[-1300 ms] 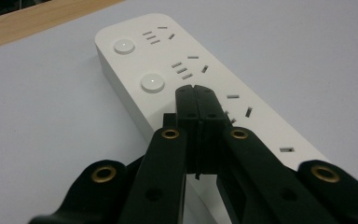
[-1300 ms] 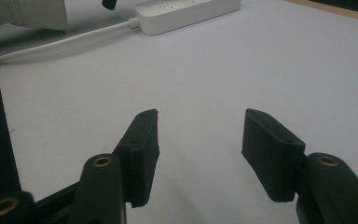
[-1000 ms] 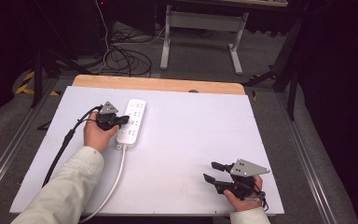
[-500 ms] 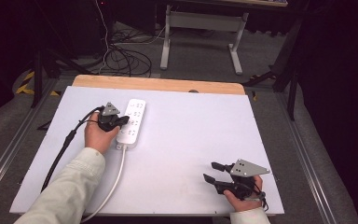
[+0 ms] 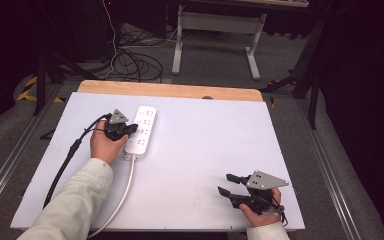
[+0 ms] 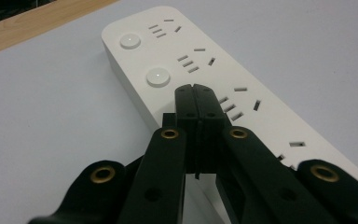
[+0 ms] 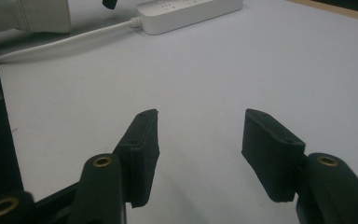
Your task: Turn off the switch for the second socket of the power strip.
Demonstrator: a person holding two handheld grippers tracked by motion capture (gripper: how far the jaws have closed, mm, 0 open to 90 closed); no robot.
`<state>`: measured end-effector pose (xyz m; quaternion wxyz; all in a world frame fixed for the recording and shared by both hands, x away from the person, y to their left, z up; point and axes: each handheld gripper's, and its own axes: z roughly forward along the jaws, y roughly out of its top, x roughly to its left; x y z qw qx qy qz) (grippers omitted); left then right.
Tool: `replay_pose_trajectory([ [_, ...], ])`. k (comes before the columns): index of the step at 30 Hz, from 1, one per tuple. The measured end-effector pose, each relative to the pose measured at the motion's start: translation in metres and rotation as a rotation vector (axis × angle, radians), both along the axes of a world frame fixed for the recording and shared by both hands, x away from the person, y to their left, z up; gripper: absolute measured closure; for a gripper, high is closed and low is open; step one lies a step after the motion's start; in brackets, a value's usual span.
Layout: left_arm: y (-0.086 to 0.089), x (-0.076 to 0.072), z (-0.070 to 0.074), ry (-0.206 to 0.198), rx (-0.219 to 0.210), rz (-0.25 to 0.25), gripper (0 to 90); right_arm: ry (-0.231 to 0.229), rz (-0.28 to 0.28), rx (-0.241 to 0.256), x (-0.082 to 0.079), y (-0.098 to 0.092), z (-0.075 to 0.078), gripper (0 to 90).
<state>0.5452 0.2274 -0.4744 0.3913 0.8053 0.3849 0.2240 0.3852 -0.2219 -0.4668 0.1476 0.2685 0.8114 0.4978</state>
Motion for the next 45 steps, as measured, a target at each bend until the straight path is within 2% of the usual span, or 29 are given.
replay_pose_trajectory([
  [4, 0.000, 0.001, 0.001, 0.006, 0.011, 0.002, 90.0, 0.000, 0.001, 0.000, 0.000, 0.000, 0.000, 46.6],
  [7, -0.003, -0.001, 0.001, -0.016, 0.047, 0.006, 90.0, 0.001, 0.001, 0.000, 0.000, 0.000, 0.000, 46.6],
  [10, -0.003, -0.001, 0.001, -0.008, 0.039, 0.009, 90.0, 0.001, 0.003, -0.002, 0.000, 0.000, 0.000, 46.6],
  [14, -0.007, -0.003, 0.001, -0.018, 0.065, 0.028, 90.0, 0.002, 0.002, -0.001, 0.000, 0.000, 0.000, 46.6],
  [17, -0.006, -0.003, 0.001, -0.004, 0.044, 0.024, 90.0, 0.004, 0.002, 0.000, 0.000, 0.000, -0.001, 46.7],
  [18, -0.006, -0.003, 0.001, -0.006, 0.055, 0.019, 90.0, 0.004, 0.003, -0.001, 0.000, 0.000, -0.001, 46.6],
  [23, -0.008, -0.002, 0.000, 0.002, 0.043, 0.024, 90.0, 0.003, -0.001, -0.004, 0.000, -0.001, -0.001, 46.6],
  [26, -0.005, -0.001, 0.001, 0.006, 0.022, 0.015, 90.0, 0.005, 0.000, -0.001, 0.000, -0.001, -0.001, 46.6],
  [27, -0.003, 0.000, 0.003, 0.008, -0.008, 0.012, 90.0, 0.006, -0.001, 0.001, 0.000, -0.002, -0.001, 46.6],
  [28, -0.002, 0.001, 0.003, 0.017, -0.021, 0.021, 90.0, 0.004, -0.003, 0.001, 0.001, -0.002, -0.001, 46.5],
  [29, -0.002, 0.001, 0.004, 0.022, -0.029, 0.021, 90.0, 0.005, -0.005, 0.005, 0.001, -0.002, -0.001, 46.5],
  [30, -0.002, 0.001, 0.004, 0.020, -0.019, 0.017, 90.0, 0.004, -0.005, 0.007, 0.001, -0.002, -0.001, 46.5],
  [34, -0.004, -0.002, 0.012, -0.005, -0.018, 0.002, 90.0, 0.001, -0.005, 0.004, 0.001, -0.002, 0.000, 46.5],
  [36, -0.004, -0.004, 0.014, -0.001, -0.027, 0.000, 90.0, 0.002, -0.005, 0.004, 0.001, -0.002, -0.001, 46.5],
  [38, -0.003, -0.006, 0.020, -0.014, -0.017, -0.007, 90.0, 0.001, -0.003, 0.004, 0.001, -0.002, -0.001, 46.5],
  [41, -0.001, -0.009, 0.028, -0.009, -0.050, -0.012, 90.0, 0.001, -0.004, 0.006, 0.000, -0.002, 0.000, 46.5],
  [45, 0.000, -0.012, 0.035, -0.014, -0.066, -0.019, 90.0, 0.002, -0.006, 0.006, 0.001, -0.002, 0.000, 46.5],
])
